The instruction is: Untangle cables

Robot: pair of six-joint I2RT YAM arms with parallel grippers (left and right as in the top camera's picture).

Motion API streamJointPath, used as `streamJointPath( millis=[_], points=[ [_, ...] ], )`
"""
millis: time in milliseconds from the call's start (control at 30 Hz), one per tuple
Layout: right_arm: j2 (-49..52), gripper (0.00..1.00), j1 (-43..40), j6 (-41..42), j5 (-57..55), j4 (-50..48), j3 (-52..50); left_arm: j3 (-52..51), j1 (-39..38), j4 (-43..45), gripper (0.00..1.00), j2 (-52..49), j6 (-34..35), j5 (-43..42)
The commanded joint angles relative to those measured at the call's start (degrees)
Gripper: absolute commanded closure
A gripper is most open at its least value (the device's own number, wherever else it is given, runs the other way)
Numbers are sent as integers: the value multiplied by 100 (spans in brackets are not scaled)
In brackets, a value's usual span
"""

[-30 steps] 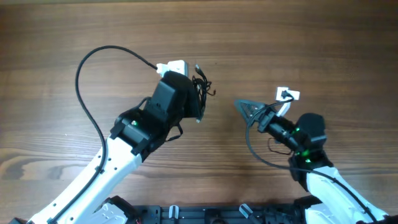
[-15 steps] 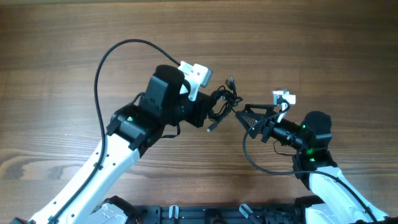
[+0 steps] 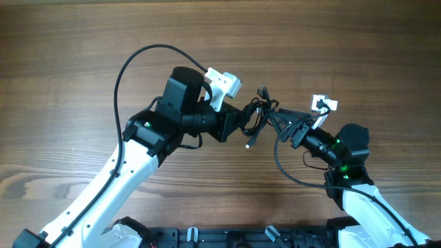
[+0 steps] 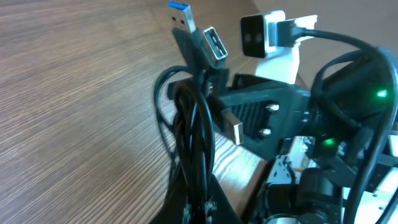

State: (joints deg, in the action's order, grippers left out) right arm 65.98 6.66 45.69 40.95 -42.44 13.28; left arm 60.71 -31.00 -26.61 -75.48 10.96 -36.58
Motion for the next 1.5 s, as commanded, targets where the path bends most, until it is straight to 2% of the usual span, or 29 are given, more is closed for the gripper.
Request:
streamJointPath(
  millis=[0,100,200,367,433,500,567,600,700,767,867,933,967,1033,1100,1133,1200,1300,1400,1467],
  points=[
    [-31,29,203,247,-595,-59,50,28,-28,278,96,-70,-28,-1296],
    [61,24,234,439,-1598,-155,50,28,-28,254,96,-70,-31,-1888],
    [120,23,234,704,-2055,-363,50,28,-28,74,96,-70,-31,-2441],
    [122,21,42,695,-2981,85,50,28,-11,-365,96,-70,-382,-2485],
    [120,20,-138,702,-2966,448,50,28,31,-365,96,-70,-396,-2124],
    [120,18,-260,693,-2815,890,50,28,83,-365,96,-70,-369,-1217],
    [120,5,-267,566,-2378,1093,50,28,81,-306,96,-70,20,-372],
    [120,1,-267,367,-1902,1069,50,28,81,-221,96,-70,273,-122],
    [120,0,-267,4,-765,1023,50,28,81,-39,96,-70,695,551],
    [118,1,-267,-37,179,966,50,28,81,-61,96,-70,861,1314],
    [120,18,-267,164,1196,590,50,28,79,-55,96,-70,1075,2013],
    [120,36,-267,424,1316,389,50,28,81,-57,96,-70,1078,2240],
    [120,39,-267,527,1314,367,50,28,81,-59,96,-70,1102,2326],
    [120,49,-223,667,1305,310,50,28,81,-55,96,-70,1379,2426],
    [120,48,-74,743,1294,210,50,28,44,-39,96,-72,1521,2420],
    [120,45,13,763,1290,195,50,26,-11,-44,96,-72,1508,2402],
    [120,44,142,1091,1224,168,50,26,-144,-42,96,-72,1344,2264],
    [120,52,382,2109,1176,-249,50,26,-459,-39,96,-72,688,2055],
    [120,57,612,2389,1185,-669,50,26,-704,-37,96,-76,168,2076],
    [120,67,752,2677,1185,-807,50,26,-767,-37,96,-76,140,2124]
  ],
)
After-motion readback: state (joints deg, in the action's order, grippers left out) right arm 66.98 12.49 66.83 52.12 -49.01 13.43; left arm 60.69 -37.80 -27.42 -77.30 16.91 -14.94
